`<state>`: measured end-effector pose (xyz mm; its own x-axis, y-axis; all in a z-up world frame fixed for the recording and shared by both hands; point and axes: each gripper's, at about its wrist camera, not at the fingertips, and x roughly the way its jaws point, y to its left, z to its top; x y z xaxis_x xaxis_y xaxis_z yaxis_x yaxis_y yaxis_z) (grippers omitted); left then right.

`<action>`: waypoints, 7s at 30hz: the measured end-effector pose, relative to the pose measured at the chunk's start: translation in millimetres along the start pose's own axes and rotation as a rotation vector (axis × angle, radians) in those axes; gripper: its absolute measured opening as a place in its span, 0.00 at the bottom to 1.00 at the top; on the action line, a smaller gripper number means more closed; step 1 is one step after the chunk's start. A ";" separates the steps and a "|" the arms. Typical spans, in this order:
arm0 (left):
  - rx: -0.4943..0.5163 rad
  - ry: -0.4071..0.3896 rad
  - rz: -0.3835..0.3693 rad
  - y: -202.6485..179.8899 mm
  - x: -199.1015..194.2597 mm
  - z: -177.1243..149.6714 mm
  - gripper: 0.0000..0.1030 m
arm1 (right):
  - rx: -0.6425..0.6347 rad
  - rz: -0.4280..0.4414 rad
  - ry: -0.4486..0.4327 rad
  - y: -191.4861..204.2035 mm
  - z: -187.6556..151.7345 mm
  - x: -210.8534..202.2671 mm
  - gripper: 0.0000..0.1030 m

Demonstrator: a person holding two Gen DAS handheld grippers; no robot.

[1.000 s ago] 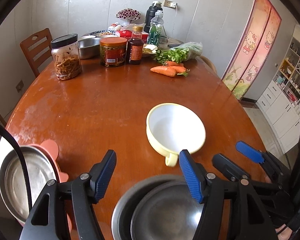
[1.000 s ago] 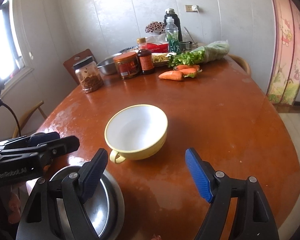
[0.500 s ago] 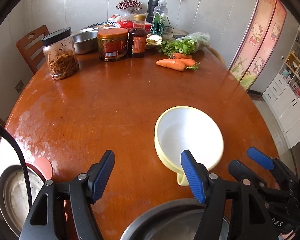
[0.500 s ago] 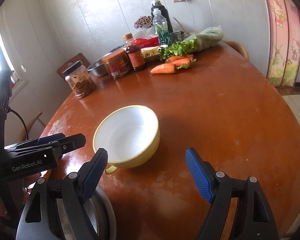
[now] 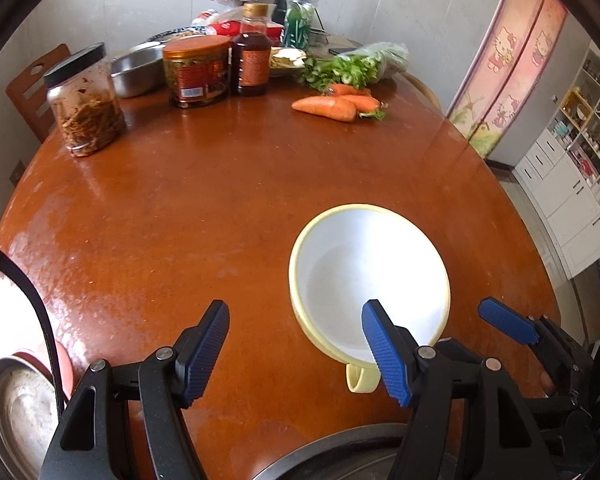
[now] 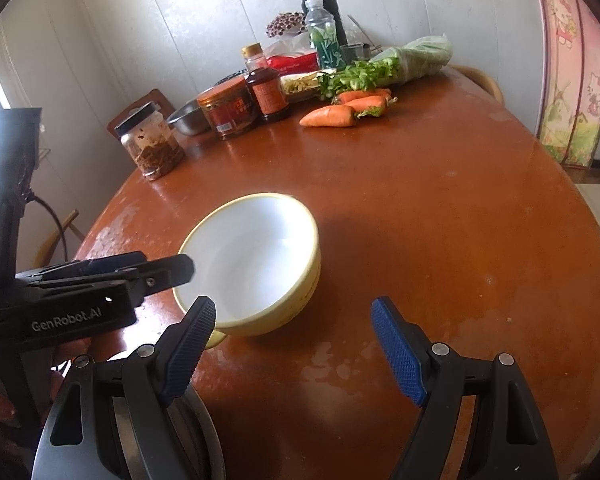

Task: Organize plates and bowls
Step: 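Grasp the rim of the white-and-yellow bowl with the left tool, then lift the yellow bowl and carry it over the steel basin, then lower the yellow bowl into the steel bowl inside the basin, then grip the rims of the nested basin stack and lift it with the left tool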

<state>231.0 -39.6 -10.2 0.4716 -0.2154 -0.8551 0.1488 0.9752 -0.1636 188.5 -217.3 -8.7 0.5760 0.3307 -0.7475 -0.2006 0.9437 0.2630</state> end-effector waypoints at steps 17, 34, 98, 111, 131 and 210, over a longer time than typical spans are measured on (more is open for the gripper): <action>-0.023 0.060 -0.124 -2.4 24.2 5.1 0.64 | -0.095 0.027 -0.023 15.9 -1.7 8.3 0.70; -0.011 0.026 -0.118 -4.7 14.4 5.9 0.49 | -0.209 0.016 -0.053 33.1 3.2 12.3 0.59; -0.042 -0.125 -0.099 -1.6 -92.7 -39.0 0.45 | -0.245 0.109 -0.190 76.0 -17.2 -74.9 0.52; -0.044 -0.140 -0.095 -8.2 -115.3 -82.4 0.45 | -0.271 0.108 -0.202 86.2 -54.0 -102.2 0.52; -0.040 -0.114 -0.075 -12.9 -114.9 -118.7 0.45 | -0.280 0.114 -0.171 88.5 -91.6 -113.8 0.53; -0.027 -0.169 -0.023 -2.2 -110.3 -142.5 0.56 | -0.333 0.118 -0.133 83.1 -111.8 -87.7 0.66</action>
<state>54.8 -10.8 14.3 0.6080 -0.2407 -0.7566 0.1389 0.9705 -0.1971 32.7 -167.8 10.5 0.6266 0.4551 -0.6326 -0.5058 0.8551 0.1142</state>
